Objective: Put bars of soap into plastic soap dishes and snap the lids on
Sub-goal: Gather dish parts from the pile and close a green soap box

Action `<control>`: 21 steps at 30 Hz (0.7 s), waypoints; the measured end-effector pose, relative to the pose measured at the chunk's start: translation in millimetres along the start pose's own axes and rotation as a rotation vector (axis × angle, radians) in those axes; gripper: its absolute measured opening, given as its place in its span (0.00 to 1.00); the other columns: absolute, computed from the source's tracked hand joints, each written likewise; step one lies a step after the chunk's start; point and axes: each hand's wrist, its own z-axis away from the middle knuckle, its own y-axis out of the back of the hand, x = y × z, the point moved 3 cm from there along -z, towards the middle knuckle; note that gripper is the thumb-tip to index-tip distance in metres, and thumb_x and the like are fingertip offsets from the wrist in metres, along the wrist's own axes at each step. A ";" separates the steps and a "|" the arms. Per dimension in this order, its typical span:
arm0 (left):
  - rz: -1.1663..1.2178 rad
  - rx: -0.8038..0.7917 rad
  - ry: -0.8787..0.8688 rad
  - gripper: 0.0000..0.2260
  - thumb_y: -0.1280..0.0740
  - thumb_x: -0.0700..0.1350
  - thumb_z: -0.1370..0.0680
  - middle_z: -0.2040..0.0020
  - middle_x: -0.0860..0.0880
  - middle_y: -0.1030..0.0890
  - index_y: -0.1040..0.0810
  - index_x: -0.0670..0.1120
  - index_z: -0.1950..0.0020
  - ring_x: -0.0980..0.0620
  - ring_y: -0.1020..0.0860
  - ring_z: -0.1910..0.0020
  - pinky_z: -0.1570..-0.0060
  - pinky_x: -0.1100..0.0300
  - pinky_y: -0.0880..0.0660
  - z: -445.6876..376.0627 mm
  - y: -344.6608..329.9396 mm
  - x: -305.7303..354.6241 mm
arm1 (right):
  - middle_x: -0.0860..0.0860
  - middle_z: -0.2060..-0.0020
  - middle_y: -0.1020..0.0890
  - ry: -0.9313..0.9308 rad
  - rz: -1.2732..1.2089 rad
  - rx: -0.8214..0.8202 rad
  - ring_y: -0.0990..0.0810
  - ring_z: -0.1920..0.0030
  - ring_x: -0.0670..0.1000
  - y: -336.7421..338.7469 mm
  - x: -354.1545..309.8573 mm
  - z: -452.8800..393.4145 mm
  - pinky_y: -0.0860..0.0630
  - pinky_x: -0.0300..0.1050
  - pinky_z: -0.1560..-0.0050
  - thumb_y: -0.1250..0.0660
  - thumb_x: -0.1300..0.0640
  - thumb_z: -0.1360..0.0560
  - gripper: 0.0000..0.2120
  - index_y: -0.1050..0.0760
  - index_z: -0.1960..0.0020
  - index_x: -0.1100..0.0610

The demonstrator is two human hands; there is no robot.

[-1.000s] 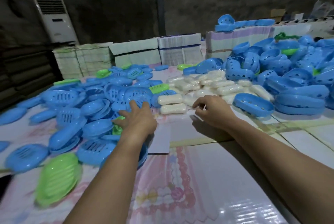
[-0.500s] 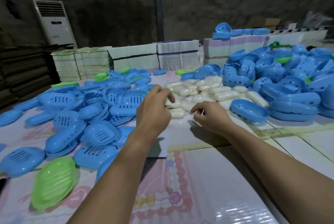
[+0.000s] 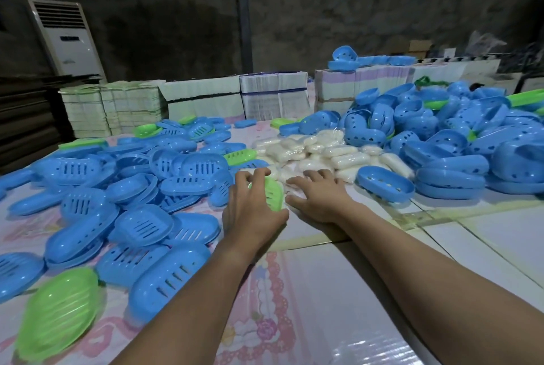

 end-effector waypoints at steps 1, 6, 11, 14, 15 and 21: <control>-0.024 -0.014 0.011 0.33 0.26 0.55 0.34 0.38 0.53 0.36 0.36 0.60 0.32 0.47 0.31 0.39 0.54 0.54 0.32 -1.3 -1.3 -0.2 | 0.51 0.30 0.33 -0.002 -0.002 0.046 0.39 0.30 0.58 2.7 0.1 0.3 0.42 0.60 0.34 0.43 0.36 0.24 0.22 0.33 0.32 0.38; 0.116 -0.012 0.062 0.27 0.29 0.54 0.29 0.36 0.51 0.30 0.32 0.57 0.31 0.46 0.31 0.37 0.45 0.50 0.30 -4.3 -5.1 0.0 | 0.52 0.36 0.30 0.020 -0.005 0.124 0.37 0.33 0.59 3.9 2.3 0.5 0.38 0.57 0.37 0.40 0.37 0.24 0.19 0.31 0.34 0.38; 0.641 0.079 0.135 0.19 0.37 0.54 0.31 0.41 0.53 0.25 0.28 0.57 0.40 0.50 0.27 0.42 0.45 0.55 0.31 -2.7 0.4 8.3 | 0.51 0.29 0.32 0.001 -0.020 0.012 0.41 0.29 0.58 4.2 -1.3 1.3 0.42 0.60 0.33 0.44 0.37 0.23 0.22 0.36 0.30 0.34; 0.924 0.043 0.243 0.13 0.38 0.52 0.27 0.49 0.50 0.21 0.27 0.55 0.43 0.48 0.24 0.50 0.51 0.52 0.26 -6.6 0.3 10.8 | 0.51 0.42 0.26 0.005 0.002 0.096 0.36 0.36 0.58 15.1 -0.7 4.4 0.36 0.57 0.39 0.40 0.38 0.24 0.17 0.29 0.36 0.37; 1.067 0.017 0.328 0.12 0.38 0.51 0.24 0.51 0.47 0.22 0.26 0.53 0.42 0.46 0.24 0.54 0.56 0.52 0.26 -7.9 -1.3 11.4 | 0.50 0.46 0.27 -0.003 -0.017 0.102 0.36 0.37 0.58 18.4 0.1 6.4 0.35 0.56 0.41 0.39 0.38 0.26 0.16 0.27 0.39 0.38; 1.568 -0.248 0.661 0.18 0.44 0.50 0.19 0.58 0.38 0.20 0.20 0.40 0.51 0.43 0.20 0.62 0.65 0.56 0.21 1.5 -11.1 22.5 | 0.49 0.52 0.28 -0.081 -0.101 0.149 0.33 0.41 0.56 29.6 10.0 13.5 0.34 0.50 0.52 0.35 0.37 0.28 0.12 0.25 0.51 0.42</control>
